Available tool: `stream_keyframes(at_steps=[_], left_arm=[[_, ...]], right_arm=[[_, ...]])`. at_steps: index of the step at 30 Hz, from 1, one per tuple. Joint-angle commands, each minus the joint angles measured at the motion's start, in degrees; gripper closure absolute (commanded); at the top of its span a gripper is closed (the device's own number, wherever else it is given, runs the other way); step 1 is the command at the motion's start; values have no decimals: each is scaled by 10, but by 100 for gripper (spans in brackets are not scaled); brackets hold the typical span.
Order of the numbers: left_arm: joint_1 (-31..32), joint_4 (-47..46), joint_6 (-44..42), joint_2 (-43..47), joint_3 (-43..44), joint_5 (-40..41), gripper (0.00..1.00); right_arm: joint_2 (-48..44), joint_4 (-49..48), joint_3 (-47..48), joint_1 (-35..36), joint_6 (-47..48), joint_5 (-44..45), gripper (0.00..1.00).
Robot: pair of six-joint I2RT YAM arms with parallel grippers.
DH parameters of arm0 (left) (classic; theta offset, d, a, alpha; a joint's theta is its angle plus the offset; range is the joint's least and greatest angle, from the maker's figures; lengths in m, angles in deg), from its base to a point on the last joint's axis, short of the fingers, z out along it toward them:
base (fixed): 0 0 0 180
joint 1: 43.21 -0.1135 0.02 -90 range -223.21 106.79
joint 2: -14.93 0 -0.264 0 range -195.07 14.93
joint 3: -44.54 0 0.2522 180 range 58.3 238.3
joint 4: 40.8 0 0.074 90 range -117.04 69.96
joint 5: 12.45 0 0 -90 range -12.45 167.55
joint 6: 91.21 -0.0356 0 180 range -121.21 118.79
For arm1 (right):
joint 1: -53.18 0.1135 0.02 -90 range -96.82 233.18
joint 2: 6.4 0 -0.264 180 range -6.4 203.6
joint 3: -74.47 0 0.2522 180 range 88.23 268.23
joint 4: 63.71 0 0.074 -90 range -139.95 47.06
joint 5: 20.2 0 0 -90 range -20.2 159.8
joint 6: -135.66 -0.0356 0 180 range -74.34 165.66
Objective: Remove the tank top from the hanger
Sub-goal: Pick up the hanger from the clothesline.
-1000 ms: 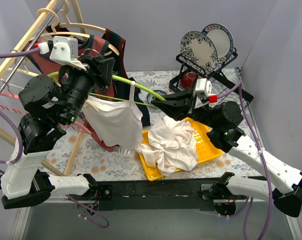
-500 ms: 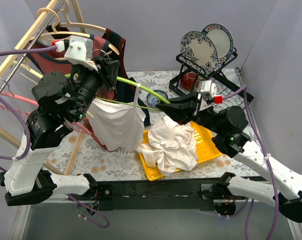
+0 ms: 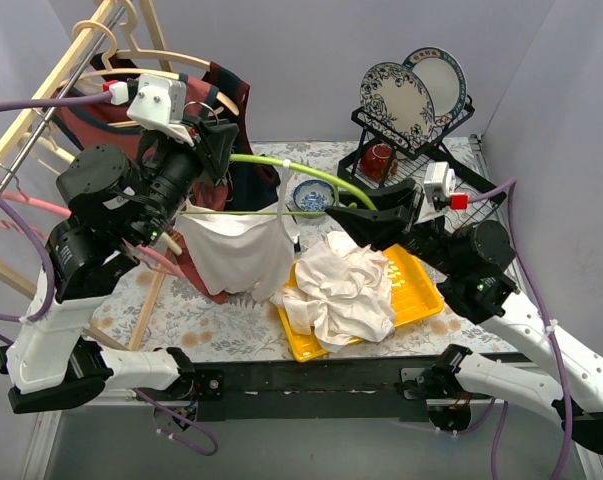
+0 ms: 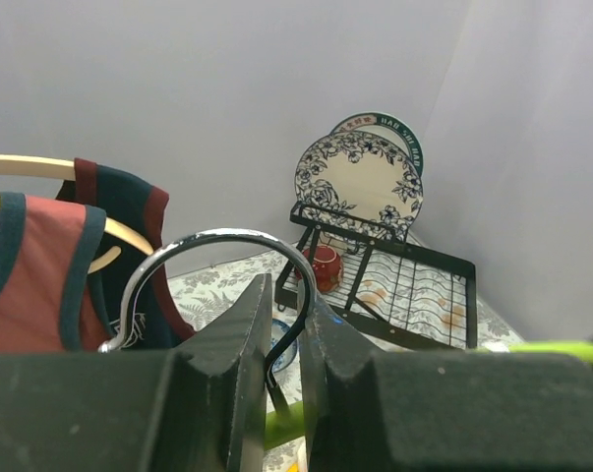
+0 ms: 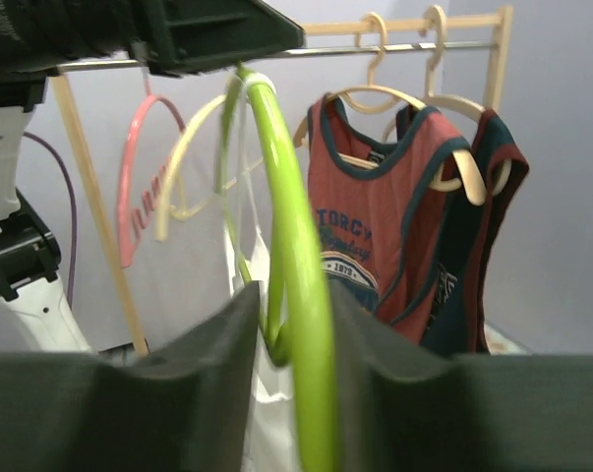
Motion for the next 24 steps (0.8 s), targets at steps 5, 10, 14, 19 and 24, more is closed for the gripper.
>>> stream_keyframes(at_steps=[5, 10, 14, 19, 24], left_arm=[[4, -15, 38, 6, 30, 43, 100], [3, -25, 28, -3, 36, 60, 100], [3, -15, 26, -29, 60, 98, 100], [3, -19, 2, -49, 63, 125, 100], [3, -22, -8, -59, 62, 158, 100]], right_arm=[[-22, 142, 68, -5, -22, 71, 31], [-59, 200, 89, -5, -49, 121, 29], [-59, 220, 142, -5, -72, 89, 32], [-40, 210, 193, -4, -111, 34, 35], [19, 213, 239, -5, -140, 13, 38]])
